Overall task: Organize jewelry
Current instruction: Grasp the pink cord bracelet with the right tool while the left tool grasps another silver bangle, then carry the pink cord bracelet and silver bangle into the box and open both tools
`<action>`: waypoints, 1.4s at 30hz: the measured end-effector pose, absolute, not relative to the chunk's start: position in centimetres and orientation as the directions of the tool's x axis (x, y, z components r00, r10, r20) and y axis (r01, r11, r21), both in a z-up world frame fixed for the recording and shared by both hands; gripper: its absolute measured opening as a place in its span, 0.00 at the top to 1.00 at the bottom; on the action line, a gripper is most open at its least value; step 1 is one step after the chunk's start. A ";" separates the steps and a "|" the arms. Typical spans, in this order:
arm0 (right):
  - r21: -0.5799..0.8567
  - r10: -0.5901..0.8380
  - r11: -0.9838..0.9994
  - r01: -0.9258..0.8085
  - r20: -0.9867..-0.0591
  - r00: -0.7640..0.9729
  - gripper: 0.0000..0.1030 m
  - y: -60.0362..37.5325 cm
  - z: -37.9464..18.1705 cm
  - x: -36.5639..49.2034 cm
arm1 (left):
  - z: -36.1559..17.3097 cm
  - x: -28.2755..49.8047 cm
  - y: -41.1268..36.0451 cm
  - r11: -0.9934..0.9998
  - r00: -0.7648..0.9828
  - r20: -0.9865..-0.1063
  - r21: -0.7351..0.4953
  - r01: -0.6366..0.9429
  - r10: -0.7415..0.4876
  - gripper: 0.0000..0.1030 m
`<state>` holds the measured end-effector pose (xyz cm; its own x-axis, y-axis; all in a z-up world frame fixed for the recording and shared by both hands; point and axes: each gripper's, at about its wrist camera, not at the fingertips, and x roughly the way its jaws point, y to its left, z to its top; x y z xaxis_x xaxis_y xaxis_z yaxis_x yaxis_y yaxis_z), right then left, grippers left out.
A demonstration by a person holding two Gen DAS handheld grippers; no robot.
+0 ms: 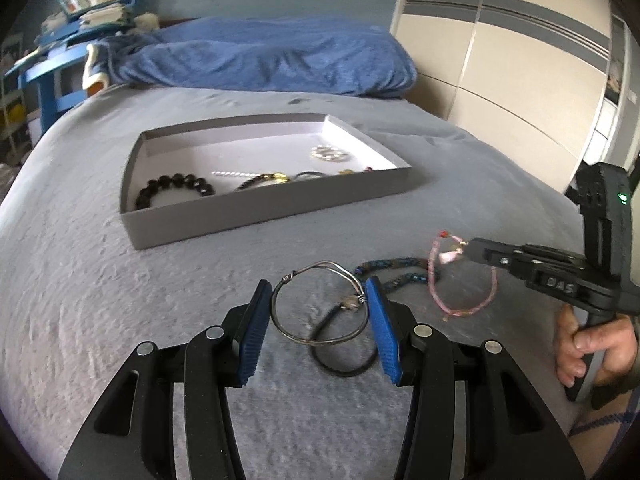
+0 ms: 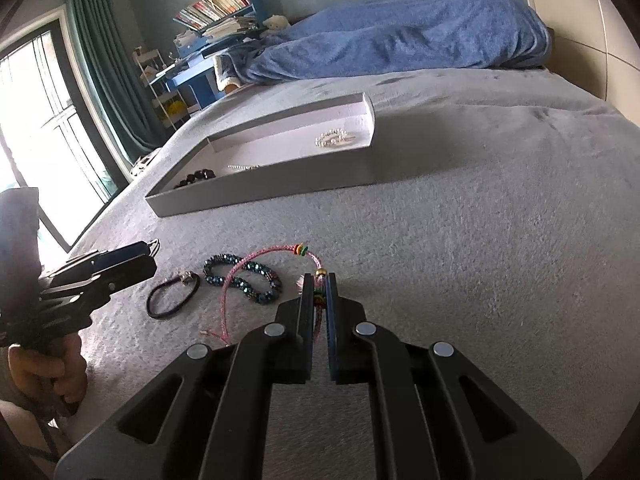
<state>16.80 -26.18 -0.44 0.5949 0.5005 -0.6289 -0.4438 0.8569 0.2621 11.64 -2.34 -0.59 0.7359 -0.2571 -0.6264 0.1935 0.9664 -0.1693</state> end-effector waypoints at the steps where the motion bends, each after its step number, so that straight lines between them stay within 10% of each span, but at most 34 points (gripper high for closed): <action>1: 0.264 0.505 0.855 -0.447 -0.622 0.598 0.95 -26.3 -0.1 16.7 | -0.5 11.7 -2.2 0.968 0.737 -0.628 -0.166 0.187 -0.250 0.52; 42: 0.163 0.484 0.844 -0.512 -0.643 0.593 0.95 -19.2 7.8 32.6 | 2.8 24.9 2.9 0.990 0.737 -0.663 -0.122 0.072 -0.135 0.52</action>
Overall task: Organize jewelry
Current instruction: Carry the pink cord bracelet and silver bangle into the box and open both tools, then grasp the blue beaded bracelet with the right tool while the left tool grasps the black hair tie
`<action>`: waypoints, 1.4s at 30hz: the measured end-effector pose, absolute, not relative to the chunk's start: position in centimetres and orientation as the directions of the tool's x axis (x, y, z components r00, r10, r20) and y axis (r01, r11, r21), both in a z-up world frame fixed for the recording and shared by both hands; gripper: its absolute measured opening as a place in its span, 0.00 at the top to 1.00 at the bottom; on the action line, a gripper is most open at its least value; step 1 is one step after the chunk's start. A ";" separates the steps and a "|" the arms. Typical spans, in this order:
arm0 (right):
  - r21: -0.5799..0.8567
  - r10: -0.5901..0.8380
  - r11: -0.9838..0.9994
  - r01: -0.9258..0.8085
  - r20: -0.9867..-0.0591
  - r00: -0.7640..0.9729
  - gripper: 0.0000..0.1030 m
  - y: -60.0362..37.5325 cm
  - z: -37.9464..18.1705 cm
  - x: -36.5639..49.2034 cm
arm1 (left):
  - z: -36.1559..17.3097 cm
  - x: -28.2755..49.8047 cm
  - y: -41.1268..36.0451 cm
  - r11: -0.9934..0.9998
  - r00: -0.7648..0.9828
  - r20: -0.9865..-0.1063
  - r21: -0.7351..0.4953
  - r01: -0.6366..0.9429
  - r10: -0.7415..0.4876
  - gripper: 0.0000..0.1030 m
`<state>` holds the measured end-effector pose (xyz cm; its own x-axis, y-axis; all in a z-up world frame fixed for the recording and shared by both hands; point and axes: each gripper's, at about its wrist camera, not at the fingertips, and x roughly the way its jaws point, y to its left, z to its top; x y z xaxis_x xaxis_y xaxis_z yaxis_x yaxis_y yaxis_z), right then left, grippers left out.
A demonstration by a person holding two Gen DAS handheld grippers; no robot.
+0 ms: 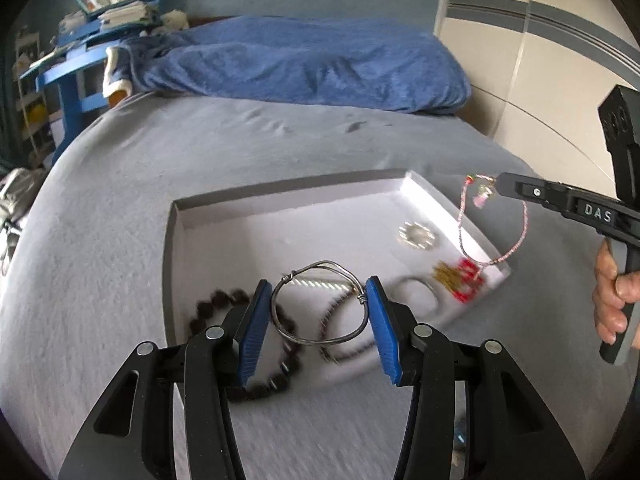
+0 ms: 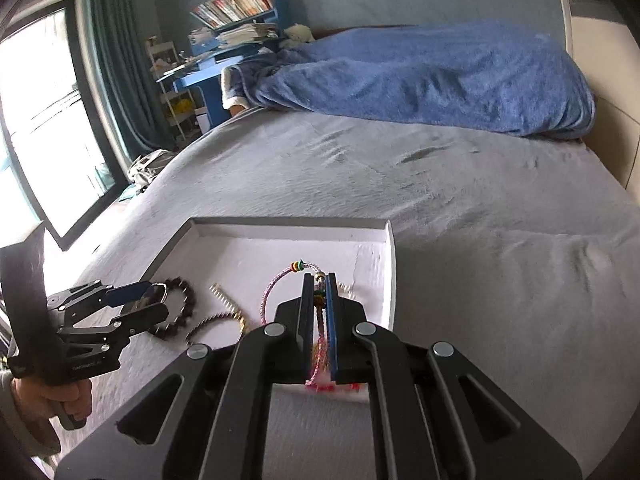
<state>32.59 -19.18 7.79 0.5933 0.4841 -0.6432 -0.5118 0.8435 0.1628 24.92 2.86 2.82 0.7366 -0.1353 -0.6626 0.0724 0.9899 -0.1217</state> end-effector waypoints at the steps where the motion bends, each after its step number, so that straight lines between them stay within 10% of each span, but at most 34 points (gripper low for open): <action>1: 0.166 0.482 0.845 -0.509 -0.649 0.588 0.95 -18.7 7.7 33.4 | 2.7 25.8 3.2 0.992 0.730 -0.673 -0.111 0.060 -0.120 0.52; 23: 0.095 0.326 0.877 -0.471 -0.837 0.439 0.95 -10.8 2.0 42.4 | -0.4 37.6 6.1 0.985 0.456 -0.886 -0.148 -0.093 -0.090 0.51; 27: 0.102 0.329 0.877 -0.470 -0.840 0.432 0.94 -11.2 2.0 42.4 | 0.6 37.2 6.2 0.985 0.487 -0.870 -0.145 -0.094 -0.081 0.36; 32: 0.133 0.369 0.874 -0.468 -0.807 0.460 0.73 -12.7 3.1 41.1 | 2.0 35.1 6.7 0.979 0.550 -0.828 -0.185 -0.089 -0.107 0.35; 42: 0.170 0.479 0.839 -0.516 -0.680 0.555 0.65 -16.9 6.4 33.6 | 4.5 25.1 5.0 0.957 0.738 -0.652 -0.288 -0.030 -0.173 0.34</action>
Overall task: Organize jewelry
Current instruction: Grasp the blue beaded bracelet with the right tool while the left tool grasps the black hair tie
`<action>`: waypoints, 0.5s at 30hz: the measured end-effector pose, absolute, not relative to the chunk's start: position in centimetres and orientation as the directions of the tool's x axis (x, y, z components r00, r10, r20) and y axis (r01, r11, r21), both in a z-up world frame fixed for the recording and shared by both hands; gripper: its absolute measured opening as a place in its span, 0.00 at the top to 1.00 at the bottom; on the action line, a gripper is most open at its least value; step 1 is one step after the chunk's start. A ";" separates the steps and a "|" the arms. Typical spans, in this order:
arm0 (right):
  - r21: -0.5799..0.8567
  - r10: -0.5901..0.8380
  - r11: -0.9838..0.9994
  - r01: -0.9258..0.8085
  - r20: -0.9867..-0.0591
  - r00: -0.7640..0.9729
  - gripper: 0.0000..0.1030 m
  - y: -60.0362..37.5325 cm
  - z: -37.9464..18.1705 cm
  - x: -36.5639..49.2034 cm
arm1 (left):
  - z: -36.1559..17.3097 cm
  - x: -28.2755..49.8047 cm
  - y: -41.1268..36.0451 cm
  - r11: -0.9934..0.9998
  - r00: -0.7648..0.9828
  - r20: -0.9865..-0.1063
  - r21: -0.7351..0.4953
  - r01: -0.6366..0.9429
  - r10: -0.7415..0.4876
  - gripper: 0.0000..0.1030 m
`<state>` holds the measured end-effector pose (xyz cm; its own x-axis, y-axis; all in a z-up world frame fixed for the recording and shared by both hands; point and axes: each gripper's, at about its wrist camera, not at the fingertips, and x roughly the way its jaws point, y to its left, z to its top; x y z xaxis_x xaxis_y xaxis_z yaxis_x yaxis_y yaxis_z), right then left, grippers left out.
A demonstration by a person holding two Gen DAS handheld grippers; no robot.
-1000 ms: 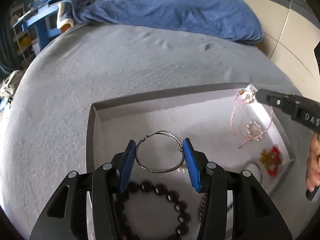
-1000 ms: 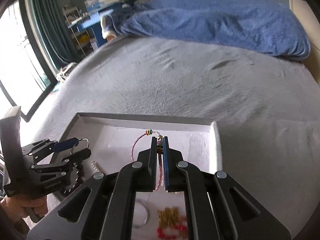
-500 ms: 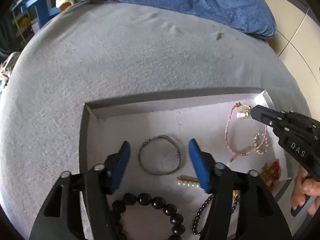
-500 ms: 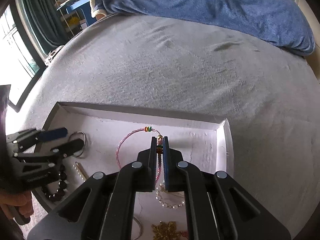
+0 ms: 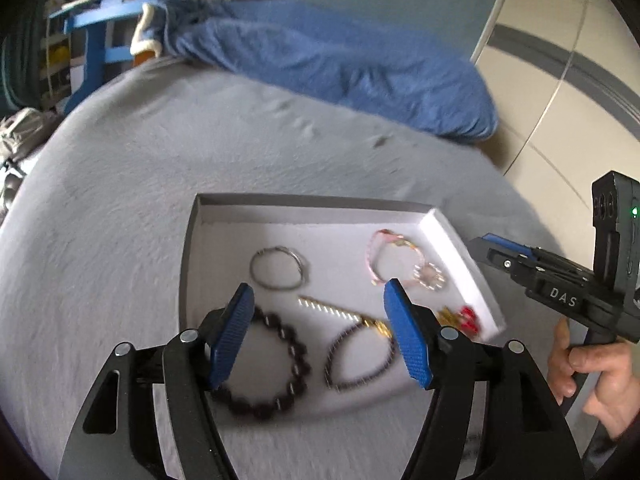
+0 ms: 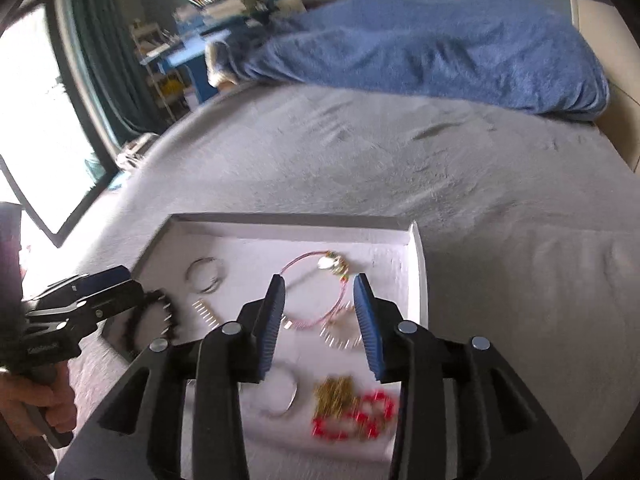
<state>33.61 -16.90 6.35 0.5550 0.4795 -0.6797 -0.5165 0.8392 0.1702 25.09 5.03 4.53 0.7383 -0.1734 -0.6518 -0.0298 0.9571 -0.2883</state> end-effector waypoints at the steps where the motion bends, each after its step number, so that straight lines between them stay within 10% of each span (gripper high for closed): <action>1: 0.177 0.496 0.831 -0.527 -0.665 0.559 0.64 -17.5 6.6 32.3 | 4.6 24.1 4.9 0.956 0.747 -0.641 -0.291 -0.023 -0.177 0.34; 15: 0.195 0.500 0.826 -0.529 -0.687 0.527 0.56 -22.1 2.3 22.0 | -0.5 13.6 1.2 0.957 0.697 -0.669 -0.275 0.090 -0.258 0.34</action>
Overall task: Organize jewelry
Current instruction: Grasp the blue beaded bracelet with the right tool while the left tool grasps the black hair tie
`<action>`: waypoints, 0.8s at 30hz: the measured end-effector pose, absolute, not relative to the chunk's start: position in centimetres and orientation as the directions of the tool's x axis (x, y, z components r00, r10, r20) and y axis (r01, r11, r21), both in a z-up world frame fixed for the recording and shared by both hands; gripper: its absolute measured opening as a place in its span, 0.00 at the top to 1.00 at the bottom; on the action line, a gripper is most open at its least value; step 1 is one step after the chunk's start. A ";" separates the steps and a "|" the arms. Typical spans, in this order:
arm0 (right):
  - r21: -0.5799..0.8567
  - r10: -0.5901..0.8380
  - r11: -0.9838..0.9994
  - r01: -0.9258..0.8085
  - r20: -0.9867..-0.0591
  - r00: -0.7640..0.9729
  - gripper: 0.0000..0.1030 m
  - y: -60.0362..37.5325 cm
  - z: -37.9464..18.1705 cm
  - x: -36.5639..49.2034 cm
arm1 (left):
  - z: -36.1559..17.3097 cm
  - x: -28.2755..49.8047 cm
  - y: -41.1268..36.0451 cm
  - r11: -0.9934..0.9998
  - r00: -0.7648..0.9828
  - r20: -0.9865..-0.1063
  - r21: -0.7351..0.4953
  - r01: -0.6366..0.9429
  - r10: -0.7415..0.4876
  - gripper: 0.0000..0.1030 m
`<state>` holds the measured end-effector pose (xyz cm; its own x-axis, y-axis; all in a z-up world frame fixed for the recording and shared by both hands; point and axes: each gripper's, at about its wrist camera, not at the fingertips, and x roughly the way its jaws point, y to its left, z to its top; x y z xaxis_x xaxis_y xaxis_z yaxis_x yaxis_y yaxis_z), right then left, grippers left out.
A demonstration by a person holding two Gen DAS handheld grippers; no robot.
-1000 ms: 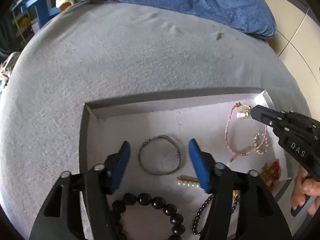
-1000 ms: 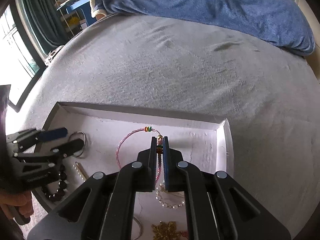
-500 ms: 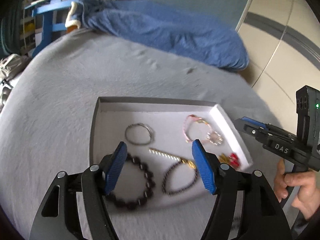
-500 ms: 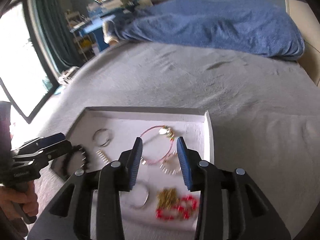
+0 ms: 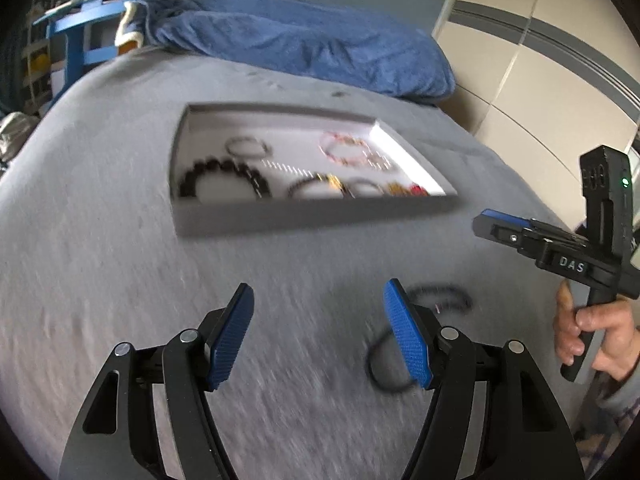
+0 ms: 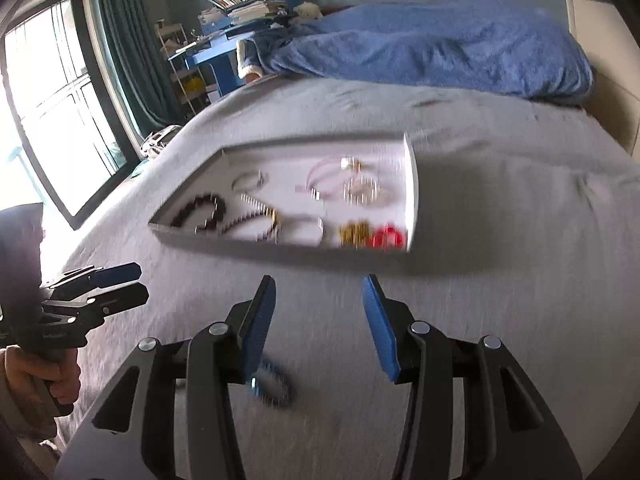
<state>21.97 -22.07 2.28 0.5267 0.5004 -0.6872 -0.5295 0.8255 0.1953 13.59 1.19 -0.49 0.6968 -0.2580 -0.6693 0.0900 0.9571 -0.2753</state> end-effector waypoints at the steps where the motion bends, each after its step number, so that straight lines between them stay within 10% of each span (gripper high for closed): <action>1: 0.205 0.503 0.825 -0.527 -0.690 0.520 0.56 -22.2 1.7 21.5 | -0.8 13.3 0.9 0.956 0.694 -0.669 -0.273 0.102 -0.266 0.34; 13: 0.248 0.502 0.842 -0.479 -0.686 0.527 0.56 -23.4 -1.4 19.0 | -2.7 12.9 -3.4 0.958 0.626 -0.729 -0.162 0.236 -0.277 0.61; 18: 0.234 0.483 0.854 -0.466 -0.689 0.540 0.56 -23.4 -1.6 18.8 | -3.0 12.8 -3.1 0.962 0.631 -0.728 -0.165 0.218 -0.268 0.95; 24: 0.224 0.480 0.851 -0.475 -0.698 0.531 0.56 -23.2 -1.7 18.9 | -2.7 12.1 -1.1 0.969 0.682 -0.691 -0.209 0.129 -0.240 0.96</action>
